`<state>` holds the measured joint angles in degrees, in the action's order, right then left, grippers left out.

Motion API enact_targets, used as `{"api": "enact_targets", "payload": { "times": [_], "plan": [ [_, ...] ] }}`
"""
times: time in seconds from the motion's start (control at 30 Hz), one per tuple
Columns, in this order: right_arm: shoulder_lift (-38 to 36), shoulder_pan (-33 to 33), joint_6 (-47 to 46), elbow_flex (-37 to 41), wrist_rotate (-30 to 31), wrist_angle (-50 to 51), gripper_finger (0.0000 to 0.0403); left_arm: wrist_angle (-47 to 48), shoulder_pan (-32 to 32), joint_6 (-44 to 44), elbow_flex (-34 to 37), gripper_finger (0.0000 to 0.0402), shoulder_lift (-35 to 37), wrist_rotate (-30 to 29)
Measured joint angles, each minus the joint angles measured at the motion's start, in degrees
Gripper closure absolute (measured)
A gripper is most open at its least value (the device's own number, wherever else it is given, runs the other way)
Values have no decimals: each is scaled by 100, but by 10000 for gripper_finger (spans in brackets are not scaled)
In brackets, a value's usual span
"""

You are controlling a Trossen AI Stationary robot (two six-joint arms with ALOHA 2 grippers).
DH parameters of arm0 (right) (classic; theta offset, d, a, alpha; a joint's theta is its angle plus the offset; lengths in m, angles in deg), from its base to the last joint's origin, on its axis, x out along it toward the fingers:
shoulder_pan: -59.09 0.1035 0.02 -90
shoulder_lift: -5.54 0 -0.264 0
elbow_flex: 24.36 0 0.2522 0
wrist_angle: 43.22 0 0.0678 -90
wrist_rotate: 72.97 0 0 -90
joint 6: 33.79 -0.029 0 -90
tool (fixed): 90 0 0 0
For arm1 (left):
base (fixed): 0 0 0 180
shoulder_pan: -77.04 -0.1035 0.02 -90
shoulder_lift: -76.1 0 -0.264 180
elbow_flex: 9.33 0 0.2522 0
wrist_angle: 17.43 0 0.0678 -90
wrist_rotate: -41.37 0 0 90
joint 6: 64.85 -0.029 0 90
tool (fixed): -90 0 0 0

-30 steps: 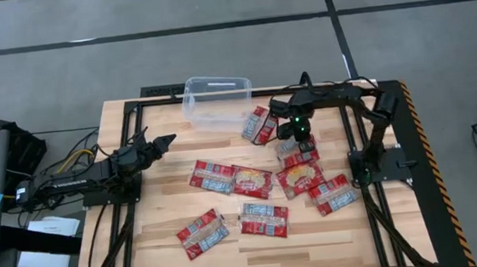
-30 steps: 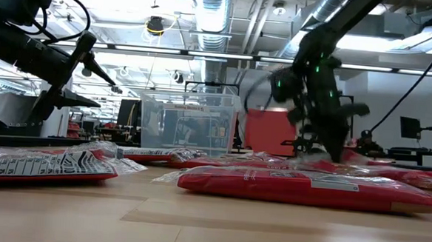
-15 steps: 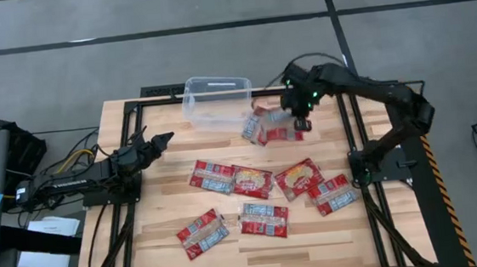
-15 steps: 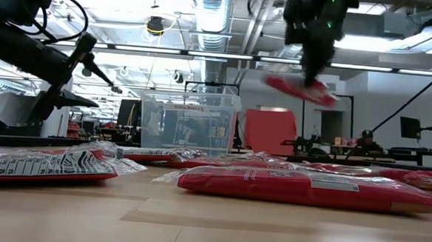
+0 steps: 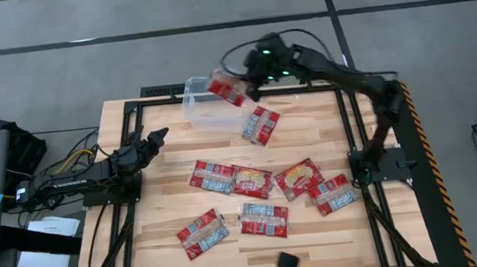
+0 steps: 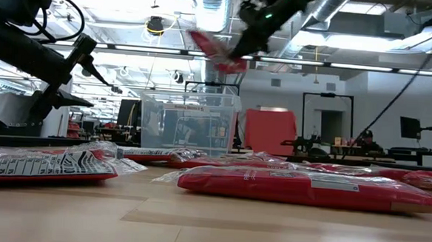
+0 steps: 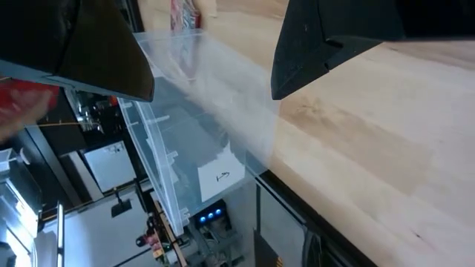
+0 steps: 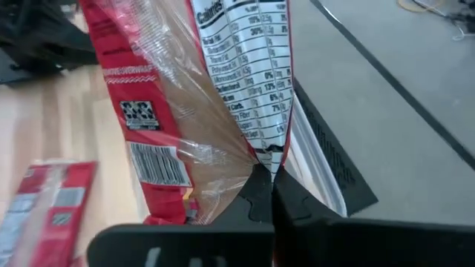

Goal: Sort popcorn bags into baskets
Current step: Put the red popcorn bag into the transparent bin

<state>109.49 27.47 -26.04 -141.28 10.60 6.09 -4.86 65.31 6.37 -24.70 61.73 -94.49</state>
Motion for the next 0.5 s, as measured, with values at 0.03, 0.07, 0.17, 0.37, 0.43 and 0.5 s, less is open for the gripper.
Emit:
{"api": "enact_targets", "payload": {
  "times": [0.03, 0.07, 0.17, 0.37, 0.43, 0.5],
  "plan": [
    [259, 3, 60, -272, 6, 81, 401, 0, 0, 0, 0, 140, 0, 17],
    [518, 4, 130, -551, 4, 173, 401, 0, 0, 0, 0, 140, 0, 36],
    [1294, -22, 409, -1443, 6, 624, 401, -2, 0, -2, 0, 140, 0, 89],
    [2679, -135, 936, -2970, 51, 1705, 401, 0, 0, -2, 0, 140, 0, 106],
    [2979, -152, 1061, -3193, 79, 1837, 401, 0, 0, -2, 0, 140, 0, 111],
    [3073, -150, 1162, -3055, 192, 1789, 401, -2, 0, -2, 0, 140, 0, 158]
  ]
}}
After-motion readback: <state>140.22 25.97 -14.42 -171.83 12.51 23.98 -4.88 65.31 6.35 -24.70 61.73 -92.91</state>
